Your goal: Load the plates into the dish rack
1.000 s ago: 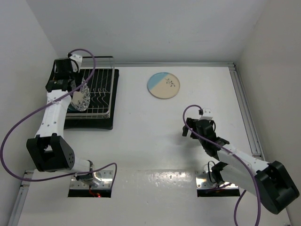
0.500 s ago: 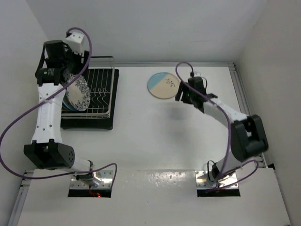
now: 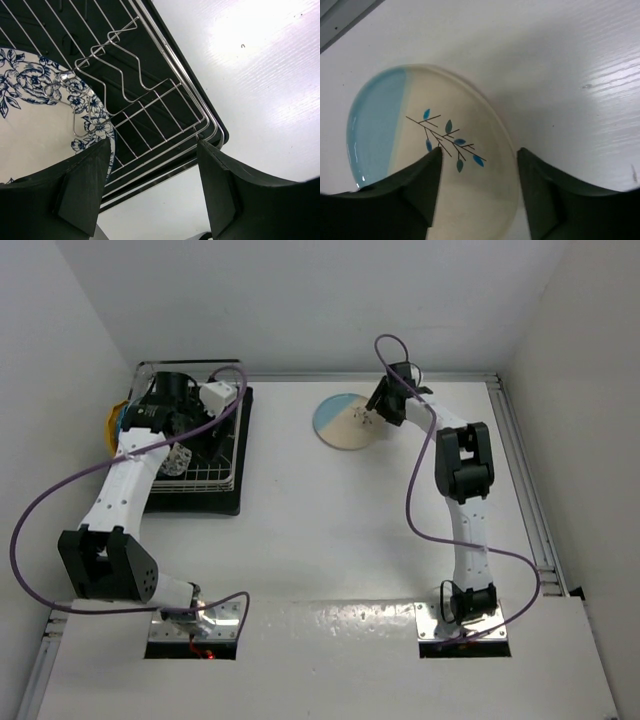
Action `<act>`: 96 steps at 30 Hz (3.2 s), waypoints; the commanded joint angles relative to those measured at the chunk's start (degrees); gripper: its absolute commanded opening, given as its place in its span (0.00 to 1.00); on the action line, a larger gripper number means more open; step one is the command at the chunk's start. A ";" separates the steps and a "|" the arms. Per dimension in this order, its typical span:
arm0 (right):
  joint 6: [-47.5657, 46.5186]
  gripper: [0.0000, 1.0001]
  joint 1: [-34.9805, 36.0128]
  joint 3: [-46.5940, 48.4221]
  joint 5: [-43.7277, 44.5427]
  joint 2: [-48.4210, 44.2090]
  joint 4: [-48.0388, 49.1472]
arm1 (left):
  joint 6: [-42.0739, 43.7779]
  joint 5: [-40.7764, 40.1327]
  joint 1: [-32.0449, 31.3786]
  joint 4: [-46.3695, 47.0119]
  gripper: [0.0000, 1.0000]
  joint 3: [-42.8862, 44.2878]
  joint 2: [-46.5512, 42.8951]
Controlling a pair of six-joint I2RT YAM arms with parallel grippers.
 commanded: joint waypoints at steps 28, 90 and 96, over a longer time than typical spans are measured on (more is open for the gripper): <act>-18.06 0.00 4.07 -54.69 -12.25 -33.33 0.64 | -17.46 7.47 -22.44 22.75 0.81 10.93 31.89; -3.75 0.04 5.75 -66.91 -59.87 -28.78 65.90 | -7.10 26.17 -23.60 4.03 0.00 10.33 27.51; -4.53 0.00 3.28 -67.54 -67.07 -31.85 74.12 | 4.32 31.54 -22.02 2.62 0.51 10.76 31.01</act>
